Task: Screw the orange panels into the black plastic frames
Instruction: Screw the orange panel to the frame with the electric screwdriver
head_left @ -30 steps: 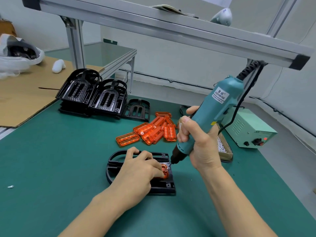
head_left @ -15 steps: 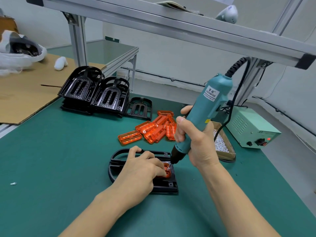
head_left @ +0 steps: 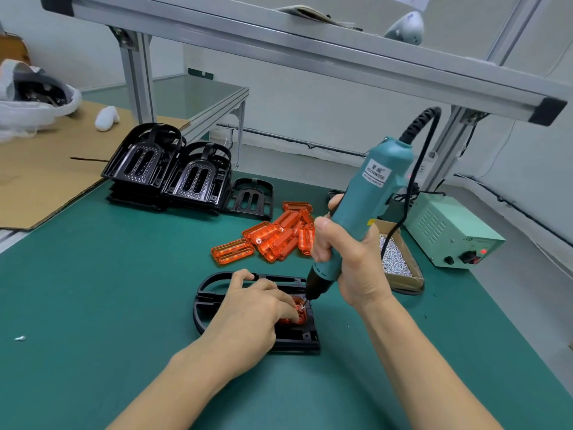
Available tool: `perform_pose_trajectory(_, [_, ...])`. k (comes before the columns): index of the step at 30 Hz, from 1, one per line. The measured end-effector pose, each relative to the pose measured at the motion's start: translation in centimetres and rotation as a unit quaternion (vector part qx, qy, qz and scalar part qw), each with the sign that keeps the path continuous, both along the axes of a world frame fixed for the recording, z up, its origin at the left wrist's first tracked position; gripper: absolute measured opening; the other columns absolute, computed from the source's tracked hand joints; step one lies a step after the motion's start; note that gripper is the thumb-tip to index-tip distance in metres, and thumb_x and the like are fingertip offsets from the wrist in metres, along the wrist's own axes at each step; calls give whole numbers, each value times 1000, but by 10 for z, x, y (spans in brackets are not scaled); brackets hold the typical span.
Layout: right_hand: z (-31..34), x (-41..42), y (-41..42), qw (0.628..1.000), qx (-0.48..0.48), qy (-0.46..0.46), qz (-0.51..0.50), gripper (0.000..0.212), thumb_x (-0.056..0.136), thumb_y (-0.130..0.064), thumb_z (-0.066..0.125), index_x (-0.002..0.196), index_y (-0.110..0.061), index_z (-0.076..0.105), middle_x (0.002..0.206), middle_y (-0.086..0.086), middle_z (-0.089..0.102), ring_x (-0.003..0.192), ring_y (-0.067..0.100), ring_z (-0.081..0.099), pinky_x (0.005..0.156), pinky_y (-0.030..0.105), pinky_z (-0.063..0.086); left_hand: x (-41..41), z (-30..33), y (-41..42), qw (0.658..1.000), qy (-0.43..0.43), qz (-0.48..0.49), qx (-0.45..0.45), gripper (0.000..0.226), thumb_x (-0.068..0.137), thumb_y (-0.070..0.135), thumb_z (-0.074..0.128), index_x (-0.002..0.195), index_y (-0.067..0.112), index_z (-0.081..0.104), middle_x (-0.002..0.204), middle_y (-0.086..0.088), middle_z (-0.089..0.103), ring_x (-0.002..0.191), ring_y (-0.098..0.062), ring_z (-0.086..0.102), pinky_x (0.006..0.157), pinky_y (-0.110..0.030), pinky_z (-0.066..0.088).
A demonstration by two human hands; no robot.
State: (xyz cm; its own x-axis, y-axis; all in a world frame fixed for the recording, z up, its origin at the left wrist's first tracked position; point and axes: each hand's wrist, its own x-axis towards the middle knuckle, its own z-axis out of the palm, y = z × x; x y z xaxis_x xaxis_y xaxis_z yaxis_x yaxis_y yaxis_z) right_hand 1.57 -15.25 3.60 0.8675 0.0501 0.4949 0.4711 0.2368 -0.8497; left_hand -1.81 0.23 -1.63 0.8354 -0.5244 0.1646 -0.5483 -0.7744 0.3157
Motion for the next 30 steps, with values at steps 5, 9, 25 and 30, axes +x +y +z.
perform_pose_trajectory(5, [0, -1, 0, 1000, -19, -1, 6, 19, 84, -4, 61, 84, -21, 53, 49, -4, 45, 43, 16, 39, 50, 27, 40, 1, -2, 0, 1000, 0, 1, -4, 56, 87, 4, 43, 123, 44, 58, 134, 30, 48, 129, 1, 28, 100, -27, -1])
perform_pose_trajectory(9, [2, -3, 0, 999, -26, -8, 29, 17, 78, -12, 66, 74, -24, 55, 48, -3, 46, 42, 16, 39, 51, 26, 40, 2, -2, -1, 1000, 0, 2, -11, 56, 88, 3, 43, 121, 44, 60, 132, 32, 49, 124, 3, 30, 92, -23, 6])
perform_pose_trajectory(25, [5, 0, -3, 997, 33, 32, 63, 19, 70, -12, 66, 86, -23, 65, 47, -4, 43, 38, 12, 38, 48, 22, 39, 4, -7, 0, 999, 19, 12, -25, 59, 88, 1, 40, 121, 45, 60, 130, 34, 50, 119, 1, 28, 82, -25, 10])
perform_pose_trajectory(30, [9, -1, -2, 997, 5, 39, 71, 24, 70, -2, 62, 81, -23, 65, 46, -4, 42, 37, 12, 36, 45, 22, 38, 4, -8, 1, 999, 21, 11, -30, 58, 88, 0, 40, 120, 44, 61, 128, 34, 51, 116, 1, 29, 81, -24, 10])
